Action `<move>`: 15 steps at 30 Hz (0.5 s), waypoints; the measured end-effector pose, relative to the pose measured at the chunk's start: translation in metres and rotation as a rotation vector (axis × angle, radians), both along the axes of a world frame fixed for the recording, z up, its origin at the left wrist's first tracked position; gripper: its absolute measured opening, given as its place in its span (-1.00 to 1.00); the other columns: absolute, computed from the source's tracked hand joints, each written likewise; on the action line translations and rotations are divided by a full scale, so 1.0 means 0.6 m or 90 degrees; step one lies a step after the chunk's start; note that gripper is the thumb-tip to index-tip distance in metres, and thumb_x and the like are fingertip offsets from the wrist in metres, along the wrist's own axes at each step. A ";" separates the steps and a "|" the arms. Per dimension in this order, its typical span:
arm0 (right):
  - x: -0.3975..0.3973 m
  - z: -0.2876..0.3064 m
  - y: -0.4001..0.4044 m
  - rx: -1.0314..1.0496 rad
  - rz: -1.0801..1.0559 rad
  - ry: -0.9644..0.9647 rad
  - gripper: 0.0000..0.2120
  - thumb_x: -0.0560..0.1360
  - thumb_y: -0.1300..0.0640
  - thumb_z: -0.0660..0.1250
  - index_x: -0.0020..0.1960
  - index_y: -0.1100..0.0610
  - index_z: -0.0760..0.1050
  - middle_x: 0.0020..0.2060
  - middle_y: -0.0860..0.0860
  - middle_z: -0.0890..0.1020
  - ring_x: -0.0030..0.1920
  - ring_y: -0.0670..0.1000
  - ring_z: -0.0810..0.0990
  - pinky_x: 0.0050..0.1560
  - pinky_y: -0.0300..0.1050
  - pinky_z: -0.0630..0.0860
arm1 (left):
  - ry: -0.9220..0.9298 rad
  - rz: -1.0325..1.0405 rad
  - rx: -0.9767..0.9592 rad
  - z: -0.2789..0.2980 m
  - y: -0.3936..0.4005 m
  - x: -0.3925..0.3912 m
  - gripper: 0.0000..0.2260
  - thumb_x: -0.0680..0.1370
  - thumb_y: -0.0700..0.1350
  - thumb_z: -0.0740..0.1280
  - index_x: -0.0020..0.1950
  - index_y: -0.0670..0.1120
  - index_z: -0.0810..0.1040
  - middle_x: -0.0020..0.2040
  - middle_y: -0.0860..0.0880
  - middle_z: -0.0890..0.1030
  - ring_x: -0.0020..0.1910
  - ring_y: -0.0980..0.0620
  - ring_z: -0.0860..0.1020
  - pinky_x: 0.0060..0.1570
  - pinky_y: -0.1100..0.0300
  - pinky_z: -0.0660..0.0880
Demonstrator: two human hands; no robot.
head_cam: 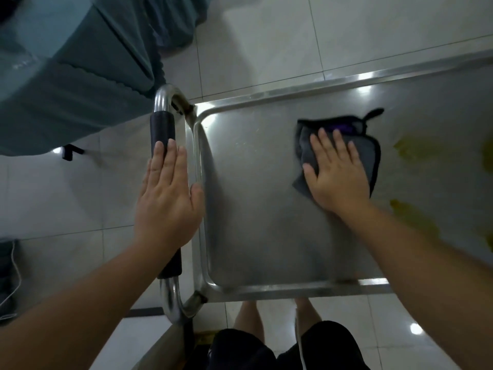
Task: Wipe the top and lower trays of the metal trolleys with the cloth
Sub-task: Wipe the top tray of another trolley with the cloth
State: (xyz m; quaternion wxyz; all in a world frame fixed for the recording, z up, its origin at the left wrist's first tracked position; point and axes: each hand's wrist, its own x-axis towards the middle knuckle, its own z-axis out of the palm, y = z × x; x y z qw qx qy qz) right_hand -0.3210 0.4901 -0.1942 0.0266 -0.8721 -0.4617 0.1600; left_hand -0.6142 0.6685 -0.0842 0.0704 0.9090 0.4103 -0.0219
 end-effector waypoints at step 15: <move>-0.013 0.020 -0.121 -0.016 0.026 0.005 -0.31 0.67 -0.26 -0.11 0.70 0.06 -0.04 0.69 -0.01 -0.03 0.67 0.07 -0.13 0.64 0.15 -0.07 | -0.004 0.028 -0.006 -0.001 0.007 0.007 -0.43 0.76 0.17 -0.10 0.73 -0.05 0.03 0.75 0.02 -0.07 0.68 0.16 -0.25 0.64 -0.05 -0.12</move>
